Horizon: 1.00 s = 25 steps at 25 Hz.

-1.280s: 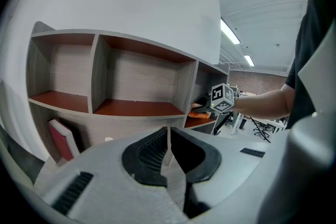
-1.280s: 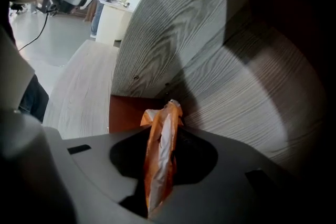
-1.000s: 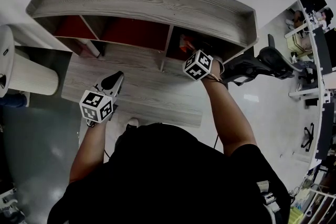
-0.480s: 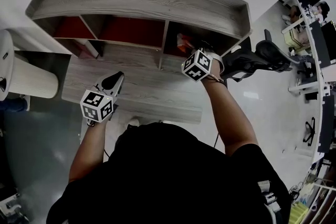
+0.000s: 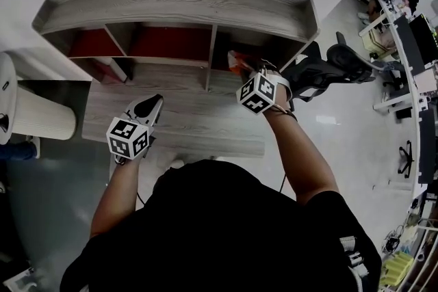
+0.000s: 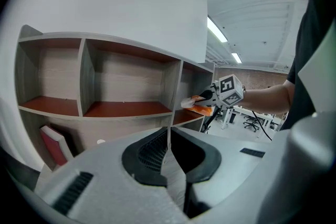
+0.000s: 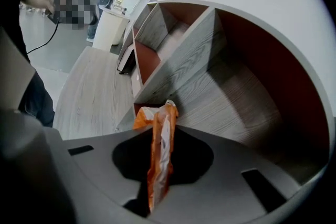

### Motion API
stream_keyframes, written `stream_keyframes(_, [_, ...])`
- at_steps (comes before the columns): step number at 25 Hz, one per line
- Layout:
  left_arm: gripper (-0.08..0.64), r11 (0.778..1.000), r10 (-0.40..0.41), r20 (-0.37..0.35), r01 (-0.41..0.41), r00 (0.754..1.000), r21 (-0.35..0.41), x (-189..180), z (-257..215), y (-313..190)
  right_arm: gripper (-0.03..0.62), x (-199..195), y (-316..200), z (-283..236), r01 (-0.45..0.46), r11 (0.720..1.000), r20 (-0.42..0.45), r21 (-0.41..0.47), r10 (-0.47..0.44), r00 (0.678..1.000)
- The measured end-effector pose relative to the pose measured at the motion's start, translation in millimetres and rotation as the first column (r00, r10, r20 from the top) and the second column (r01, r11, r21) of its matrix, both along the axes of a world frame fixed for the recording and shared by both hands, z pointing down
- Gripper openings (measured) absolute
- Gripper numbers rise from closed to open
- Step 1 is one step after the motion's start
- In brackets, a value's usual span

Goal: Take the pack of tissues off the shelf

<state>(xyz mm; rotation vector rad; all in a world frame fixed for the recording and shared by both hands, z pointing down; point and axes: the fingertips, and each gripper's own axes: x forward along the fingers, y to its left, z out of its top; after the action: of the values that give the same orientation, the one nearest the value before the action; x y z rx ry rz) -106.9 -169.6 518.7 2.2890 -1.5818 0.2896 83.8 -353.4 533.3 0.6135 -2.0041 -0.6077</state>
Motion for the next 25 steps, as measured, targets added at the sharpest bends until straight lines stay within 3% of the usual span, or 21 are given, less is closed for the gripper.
stream_keyframes(11, [0.032,0.997,0.079,-0.003,-0.079,0.997,0.018,-10,-4,7,0.032,34,46,-6,-0.122,0.992,0.005,-0.022,0.122,0.993])
stream_keyframes(25, [0.032,0.978,0.205,0.001,-0.205,0.979,0.023,9,-4,4,0.032,98,100,-15,-0.299,0.954,0.038,-0.036,0.3,0.953])
